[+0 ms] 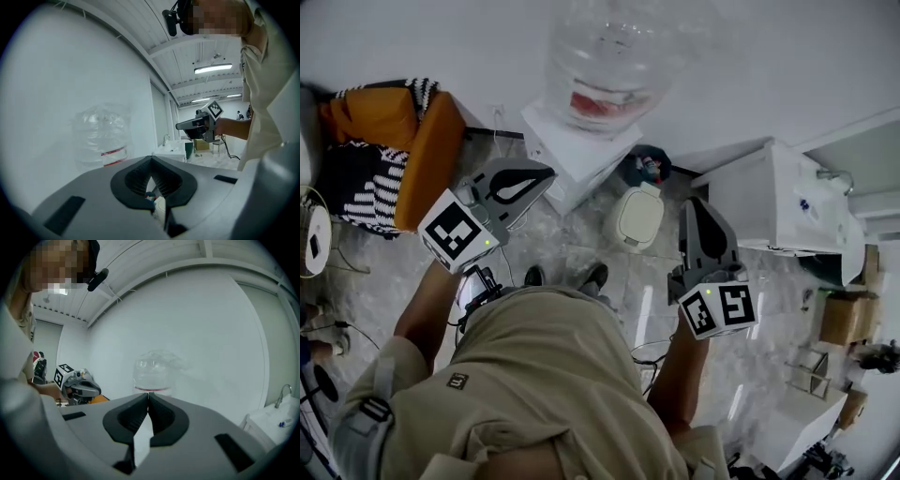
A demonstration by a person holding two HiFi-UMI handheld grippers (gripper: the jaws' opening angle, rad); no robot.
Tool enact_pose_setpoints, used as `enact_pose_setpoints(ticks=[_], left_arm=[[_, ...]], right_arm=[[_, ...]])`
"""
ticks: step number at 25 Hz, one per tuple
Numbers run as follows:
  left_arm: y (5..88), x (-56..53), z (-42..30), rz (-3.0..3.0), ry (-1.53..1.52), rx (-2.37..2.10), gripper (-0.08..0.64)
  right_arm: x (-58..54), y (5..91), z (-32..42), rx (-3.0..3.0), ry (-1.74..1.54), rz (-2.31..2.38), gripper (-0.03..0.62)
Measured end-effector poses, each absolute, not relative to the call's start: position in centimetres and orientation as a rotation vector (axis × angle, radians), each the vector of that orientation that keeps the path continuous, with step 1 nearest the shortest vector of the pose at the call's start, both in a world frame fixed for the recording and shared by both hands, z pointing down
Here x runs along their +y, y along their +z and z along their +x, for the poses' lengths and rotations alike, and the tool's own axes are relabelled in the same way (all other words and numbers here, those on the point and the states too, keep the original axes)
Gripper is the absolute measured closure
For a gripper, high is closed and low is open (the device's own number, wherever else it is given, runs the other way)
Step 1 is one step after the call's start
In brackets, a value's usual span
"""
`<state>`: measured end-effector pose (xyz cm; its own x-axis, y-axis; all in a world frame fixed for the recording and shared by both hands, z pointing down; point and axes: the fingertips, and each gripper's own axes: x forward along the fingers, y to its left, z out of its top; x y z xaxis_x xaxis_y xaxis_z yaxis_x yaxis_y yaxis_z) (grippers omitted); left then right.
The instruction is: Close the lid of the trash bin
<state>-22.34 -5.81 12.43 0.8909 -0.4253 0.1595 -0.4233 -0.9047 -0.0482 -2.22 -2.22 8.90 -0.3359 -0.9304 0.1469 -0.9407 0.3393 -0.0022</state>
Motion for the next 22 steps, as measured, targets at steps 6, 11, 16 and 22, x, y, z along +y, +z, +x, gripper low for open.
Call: enact_pose_setpoints(ticks=[6,11,16,22], left_arm=[[11.0,-5.6,-23.4,-3.05,-0.246,0.684,0.545],[11.0,-5.8,-24.2,-3.055,-0.253,0.684,0.545],[11.3,-5.8,-24.8,-3.058,-0.263,0.686,0.545],[11.8,-5.9,-25.1,-3.068,-0.269,0.684,0.545]], right_arm=[[-1.1,6.4,-2.5,-2.439,0.055,1.784,0.568],[-1.1,6.0,-2.6,-2.389,0.022,1.803,0.569],[-1.2,6.3,-3.2,-2.39,0.038,1.801,0.569],[-1.5,6.6,-3.6,-2.386,0.051,1.793,0.569]])
